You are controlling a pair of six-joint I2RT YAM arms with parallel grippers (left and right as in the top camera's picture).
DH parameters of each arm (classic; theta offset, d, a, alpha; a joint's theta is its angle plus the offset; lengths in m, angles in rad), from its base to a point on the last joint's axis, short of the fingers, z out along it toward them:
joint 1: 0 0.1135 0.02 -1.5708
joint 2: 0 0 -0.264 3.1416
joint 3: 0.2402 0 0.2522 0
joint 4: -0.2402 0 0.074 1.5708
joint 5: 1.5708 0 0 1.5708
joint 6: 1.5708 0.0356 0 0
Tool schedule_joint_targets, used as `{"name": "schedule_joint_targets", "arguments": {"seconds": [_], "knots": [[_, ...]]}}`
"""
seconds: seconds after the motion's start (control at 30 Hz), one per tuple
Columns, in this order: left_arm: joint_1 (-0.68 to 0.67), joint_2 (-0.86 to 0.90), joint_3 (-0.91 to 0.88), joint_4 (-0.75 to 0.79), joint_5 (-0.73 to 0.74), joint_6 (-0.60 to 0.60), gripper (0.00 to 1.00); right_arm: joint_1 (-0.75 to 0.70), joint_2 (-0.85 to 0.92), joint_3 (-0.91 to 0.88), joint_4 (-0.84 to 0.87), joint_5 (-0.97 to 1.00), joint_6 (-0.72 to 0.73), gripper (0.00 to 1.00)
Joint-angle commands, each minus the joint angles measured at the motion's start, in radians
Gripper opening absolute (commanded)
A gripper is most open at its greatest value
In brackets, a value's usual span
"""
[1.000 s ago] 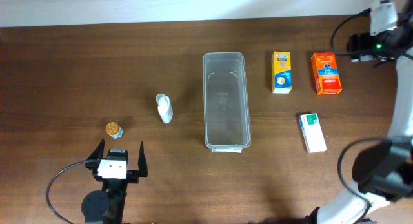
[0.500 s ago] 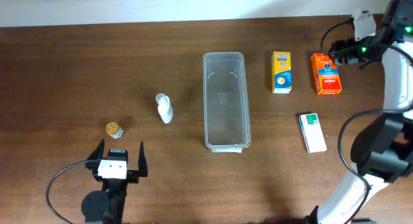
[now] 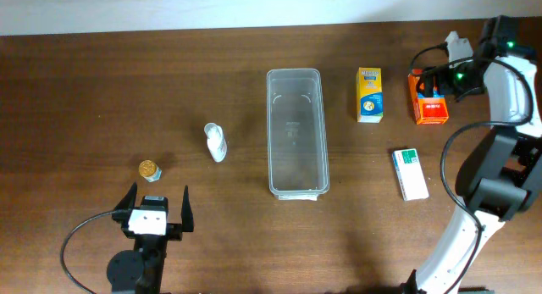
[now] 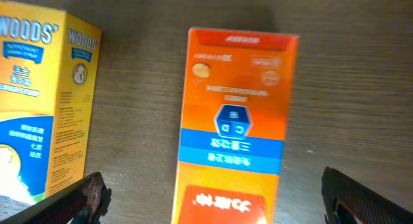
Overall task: Pack container
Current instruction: 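Move the right gripper up to the orange vitamin box, then lower the right gripper around the orange box and close it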
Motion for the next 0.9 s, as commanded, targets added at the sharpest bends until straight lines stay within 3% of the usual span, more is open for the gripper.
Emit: {"name": "schedule_joint_targets", "arguments": {"seconds": [0.0,0.13,0.87], "knots": [[0.005,-0.006,-0.011,0.000,0.004,0.016,0.99,0.035,0.055,0.012,-0.007,0.055,0.009,0.98],[0.005,-0.006,-0.011,0.000,0.004,0.016,0.99,0.052,0.071,0.012,-0.007,0.125,0.009,0.98],[0.005,-0.006,-0.011,0.000,0.004,0.016,0.99,0.050,0.105,0.012,0.041,0.126,0.005,0.98]]}}
